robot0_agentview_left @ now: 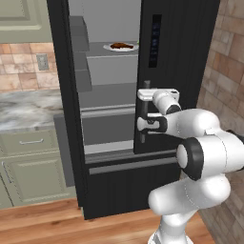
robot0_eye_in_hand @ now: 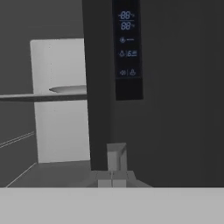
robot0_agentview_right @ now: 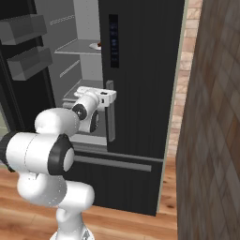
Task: Retrieve the chicken drumstick from the fridge and place it on the saucepan with marinade on the stove.
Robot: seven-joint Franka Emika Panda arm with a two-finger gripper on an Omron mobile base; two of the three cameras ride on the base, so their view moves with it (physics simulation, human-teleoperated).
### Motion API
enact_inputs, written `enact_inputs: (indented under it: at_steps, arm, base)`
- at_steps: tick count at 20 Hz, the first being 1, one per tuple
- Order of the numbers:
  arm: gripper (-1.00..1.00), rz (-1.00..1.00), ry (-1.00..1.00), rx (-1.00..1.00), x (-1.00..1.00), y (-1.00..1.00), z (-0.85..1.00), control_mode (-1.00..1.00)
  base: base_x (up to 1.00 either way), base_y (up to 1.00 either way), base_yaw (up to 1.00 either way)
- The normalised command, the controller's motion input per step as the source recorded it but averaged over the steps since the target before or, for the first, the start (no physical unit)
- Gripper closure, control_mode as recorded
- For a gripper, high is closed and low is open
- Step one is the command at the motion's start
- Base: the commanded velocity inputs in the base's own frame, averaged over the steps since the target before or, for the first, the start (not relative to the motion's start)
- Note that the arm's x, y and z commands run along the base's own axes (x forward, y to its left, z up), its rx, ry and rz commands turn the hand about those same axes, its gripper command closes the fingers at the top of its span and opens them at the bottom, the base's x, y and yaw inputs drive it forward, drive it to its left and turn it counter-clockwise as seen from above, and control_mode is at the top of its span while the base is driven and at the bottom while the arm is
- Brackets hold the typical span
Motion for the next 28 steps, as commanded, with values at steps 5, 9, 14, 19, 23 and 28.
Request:
enact_inputs:
  at_steps: [5, 9, 14, 19, 23, 28]
  arm:
    - [1.0, 0.0, -0.05, 0.0, 0.33, -0.05, -0.03, -1.0]
    - [1.0, 0.0, -0.05, 0.0, 0.44, -0.01, -0.01, -1.0]
    - [1.0, 0.0, -0.05, 0.0, 0.41, -0.01, -0.16, -1.0]
    - [1.0, 0.0, -0.04, 0.0, 0.36, 0.0, -0.28, -1.0]
    - [1.0, 0.0, -0.05, 0.0, 0.19, 0.0, -0.28, -1.0]
    - [1.0, 0.0, -0.05, 0.0, 0.16, 0.0, -0.33, -1.0]
  base:
    - [0.0, 0.0, 0.0]
    - [0.0, 0.0, 0.0]
    - [0.0, 0.0, 0.0]
    - [0.0, 0.0, 0.0]
    - [0.0, 0.0, 0.0]
    - [0.0, 0.0, 0.0]
